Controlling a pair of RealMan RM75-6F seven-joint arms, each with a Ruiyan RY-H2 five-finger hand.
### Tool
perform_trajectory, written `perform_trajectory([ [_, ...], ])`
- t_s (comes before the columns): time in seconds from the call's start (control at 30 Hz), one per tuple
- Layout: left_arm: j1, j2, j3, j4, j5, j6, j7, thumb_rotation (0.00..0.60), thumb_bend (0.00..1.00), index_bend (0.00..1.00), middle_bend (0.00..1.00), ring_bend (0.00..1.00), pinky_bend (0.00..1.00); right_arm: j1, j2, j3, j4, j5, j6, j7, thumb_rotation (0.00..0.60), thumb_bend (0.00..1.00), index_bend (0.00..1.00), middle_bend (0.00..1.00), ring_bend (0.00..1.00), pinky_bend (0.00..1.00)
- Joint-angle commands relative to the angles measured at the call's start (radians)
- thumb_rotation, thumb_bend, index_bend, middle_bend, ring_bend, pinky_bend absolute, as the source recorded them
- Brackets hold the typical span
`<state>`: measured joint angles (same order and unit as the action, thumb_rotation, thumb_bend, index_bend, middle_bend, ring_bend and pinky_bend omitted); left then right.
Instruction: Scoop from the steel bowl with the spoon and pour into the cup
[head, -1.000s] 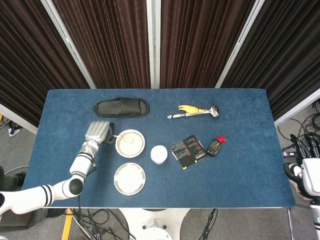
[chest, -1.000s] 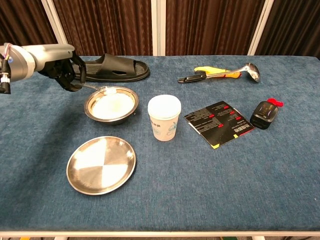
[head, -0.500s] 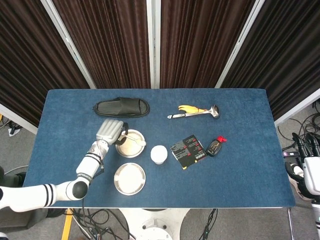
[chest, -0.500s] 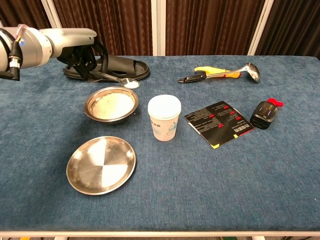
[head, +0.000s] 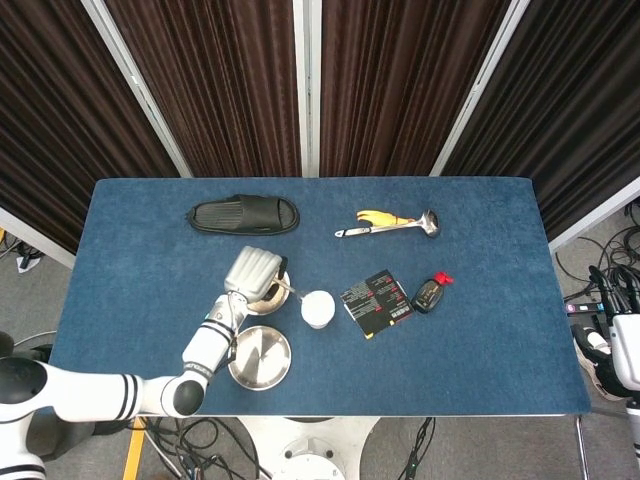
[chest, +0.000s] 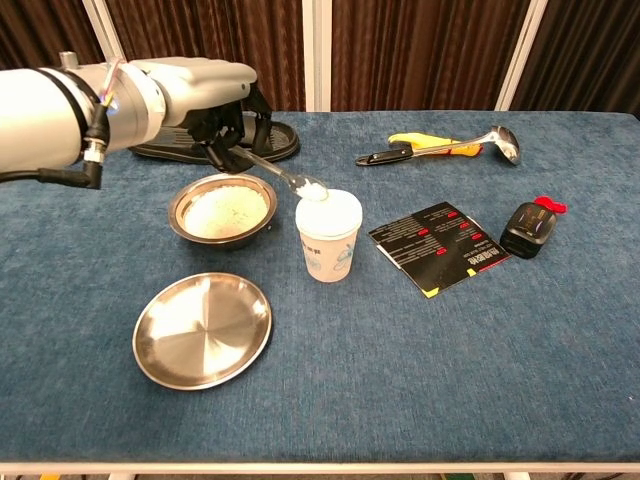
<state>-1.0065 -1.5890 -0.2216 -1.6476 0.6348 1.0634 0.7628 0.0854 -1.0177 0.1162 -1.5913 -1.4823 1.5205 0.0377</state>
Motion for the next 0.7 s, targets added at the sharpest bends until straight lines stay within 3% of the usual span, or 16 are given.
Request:
perform_trajectory([
  [0.03,-0.02,-0.03,0.026,0.01,0.035,0.048,0.055,0.6,0.45,0.64,0.94,0.91,1.0,-0.001,-0.001,-0.001,0.003,-0.001,0.001,0.003,0.6,0.24,0.0,0.2,0.0,0.08],
  [0.47,-0.025,-0.152,0.173,0.119,0.309,0.271,0.337,0.6,0.45,0.64,0.94,0.91,1.0,-0.01,-0.001,-0.005,0.008,-0.009,0.016,0.015,0.6,0.24,0.0,0.2,0.0,0.08],
  [0.7,-0.011,-0.2,0.214,0.185,0.433,0.329,0.452,0.6,0.45,0.64,0.94,0.91,1.0,-0.017,0.0,-0.006,0.006,-0.012,0.023,0.017,0.6,0.25,0.0,0.2,0.0,0.08],
])
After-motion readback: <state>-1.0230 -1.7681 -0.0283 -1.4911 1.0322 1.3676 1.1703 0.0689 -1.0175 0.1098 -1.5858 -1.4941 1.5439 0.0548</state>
